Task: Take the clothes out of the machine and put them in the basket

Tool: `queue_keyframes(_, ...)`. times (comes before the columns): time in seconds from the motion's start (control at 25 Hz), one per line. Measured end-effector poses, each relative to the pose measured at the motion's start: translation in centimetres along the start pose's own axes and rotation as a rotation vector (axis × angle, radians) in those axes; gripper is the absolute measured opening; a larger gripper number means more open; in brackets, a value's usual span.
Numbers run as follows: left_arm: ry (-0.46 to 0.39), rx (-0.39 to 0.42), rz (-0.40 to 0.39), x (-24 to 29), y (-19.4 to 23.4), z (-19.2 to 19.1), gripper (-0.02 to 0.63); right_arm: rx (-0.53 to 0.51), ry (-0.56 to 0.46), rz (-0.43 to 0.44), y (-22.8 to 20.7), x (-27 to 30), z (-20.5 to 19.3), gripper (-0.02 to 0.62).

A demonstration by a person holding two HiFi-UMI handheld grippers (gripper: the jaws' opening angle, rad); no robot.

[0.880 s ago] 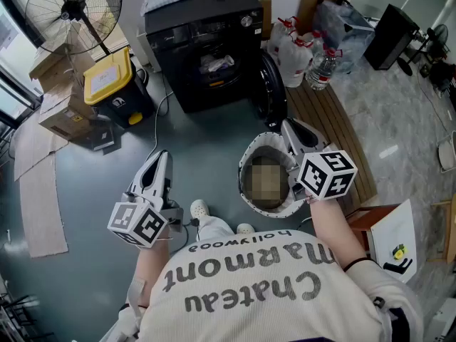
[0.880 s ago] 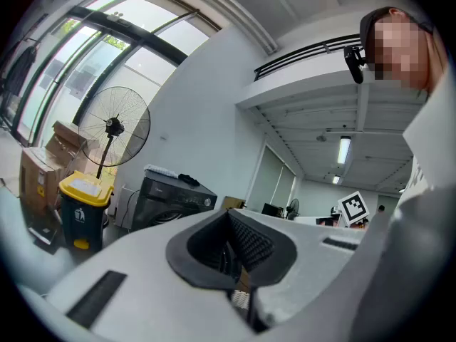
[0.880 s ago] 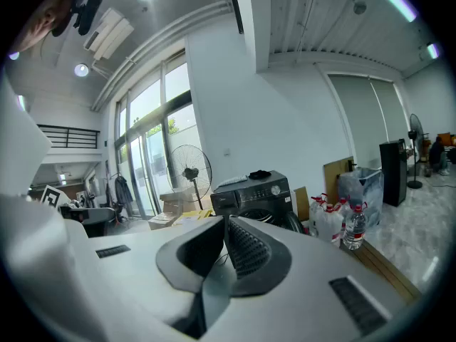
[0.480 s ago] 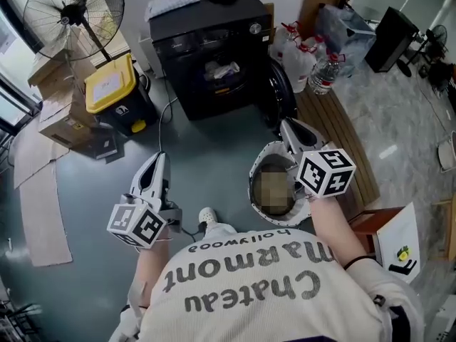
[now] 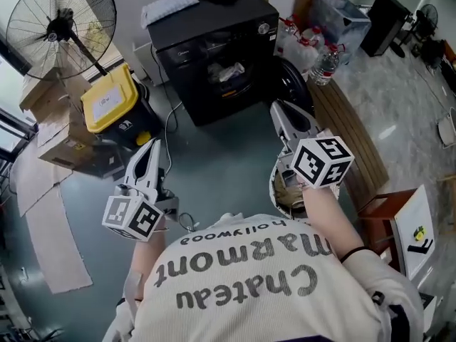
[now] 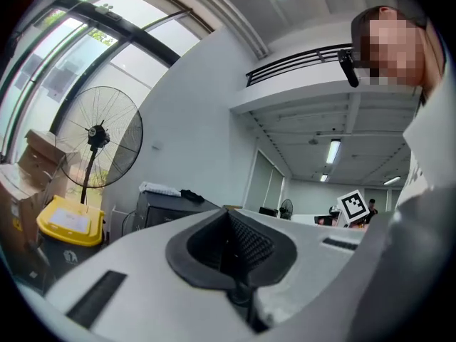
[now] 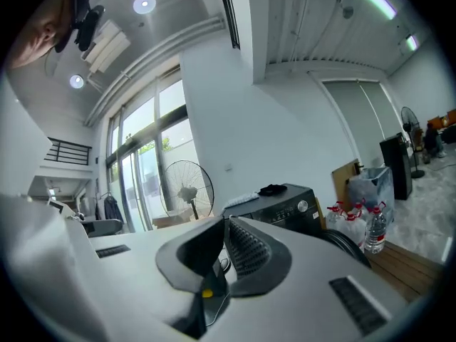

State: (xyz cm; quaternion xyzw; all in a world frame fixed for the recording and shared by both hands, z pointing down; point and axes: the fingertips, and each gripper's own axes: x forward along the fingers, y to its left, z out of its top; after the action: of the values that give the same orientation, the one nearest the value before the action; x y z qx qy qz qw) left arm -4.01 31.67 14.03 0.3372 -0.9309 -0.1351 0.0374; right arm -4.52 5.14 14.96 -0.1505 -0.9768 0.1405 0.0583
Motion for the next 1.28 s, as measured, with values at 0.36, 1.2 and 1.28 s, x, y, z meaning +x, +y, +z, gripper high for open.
queue_keyframes(0.36,-0.014,-0.012,0.093,-0.3,5.8,-1.6,0.007,0.025,0.186,-0.045,2.7,3.7,-7.2,0.044)
queue_keyframes(1.2,0.068,-0.09,0.124,12.8,11.8,-3.6,0.006,-0.033,0.218,0.017,-2.8,18.6,-5.3,0.044)
queue_keyframes(1.28,0.025,-0.072,0.106,15.9,11.9,-2.5,0.006,-0.017,0.207,0.012,-5.1,20.7,-3.9,0.044)
